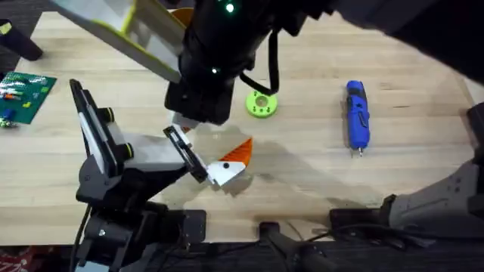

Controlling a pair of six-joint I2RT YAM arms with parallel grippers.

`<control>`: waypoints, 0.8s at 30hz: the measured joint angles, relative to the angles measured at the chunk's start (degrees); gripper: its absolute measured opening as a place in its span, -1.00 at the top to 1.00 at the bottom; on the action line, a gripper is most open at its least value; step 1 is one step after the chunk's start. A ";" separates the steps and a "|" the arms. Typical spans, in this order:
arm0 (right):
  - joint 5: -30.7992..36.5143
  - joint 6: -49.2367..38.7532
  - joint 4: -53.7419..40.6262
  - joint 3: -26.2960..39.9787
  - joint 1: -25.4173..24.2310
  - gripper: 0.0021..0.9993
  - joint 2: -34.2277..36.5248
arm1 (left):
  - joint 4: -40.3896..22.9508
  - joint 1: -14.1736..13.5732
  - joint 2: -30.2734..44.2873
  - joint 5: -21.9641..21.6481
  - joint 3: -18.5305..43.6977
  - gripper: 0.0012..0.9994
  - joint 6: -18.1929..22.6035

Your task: Pick up the gripper from the table and insert it into the empty holder that is missing its gripper. Then pick up a screw, insert it into the mounting hole, and use the screwdriver to tighten it. Finally, clean up the table by picking up the vegetable and placing it into the bucket.

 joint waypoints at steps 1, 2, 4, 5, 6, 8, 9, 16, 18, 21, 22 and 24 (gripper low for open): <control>0.01 -0.27 0.43 0.00 -0.14 0.99 -0.01 | 0.00 0.00 0.00 0.00 -0.02 -0.97 0.00; 0.04 -0.41 0.78 0.00 -0.27 0.99 -0.01 | 0.00 0.00 0.00 0.00 -0.02 -0.97 0.00; 0.60 -0.60 1.26 0.00 -0.51 0.99 0.00 | 0.00 0.00 0.00 0.00 0.00 -0.97 0.00; 1.03 -0.66 1.57 0.00 -0.58 0.99 0.00 | 0.00 0.00 0.00 0.00 -0.01 -0.97 0.00; 1.43 -0.71 1.89 0.00 -0.61 0.99 0.00 | 0.00 0.00 0.00 0.00 0.00 -0.97 0.00; 1.78 -0.87 2.42 0.03 -0.64 0.99 0.00 | 0.00 -0.01 0.02 0.00 -0.01 -0.97 0.00; 1.91 -0.94 2.58 0.12 -0.68 0.99 0.03 | 0.00 -0.02 0.00 0.00 0.01 -0.97 0.00; 2.61 -1.30 0.94 5.18 -1.32 0.99 3.67 | 0.00 0.00 0.00 0.00 -0.01 -0.97 0.00; 2.61 -1.30 0.41 5.87 -1.50 0.99 4.68 | 0.00 0.00 0.00 0.00 -0.02 -0.97 0.00; 2.76 -1.30 -0.64 6.08 -1.59 0.99 5.53 | 0.00 0.00 0.00 0.00 -0.01 -0.97 0.00; 2.78 -1.32 -0.89 6.08 -1.61 0.99 5.68 | 0.00 0.00 0.00 0.00 0.01 -0.97 0.00; 2.80 -1.32 -1.11 6.10 -1.73 0.99 5.92 | 0.00 -0.01 0.00 0.00 0.01 -0.97 0.00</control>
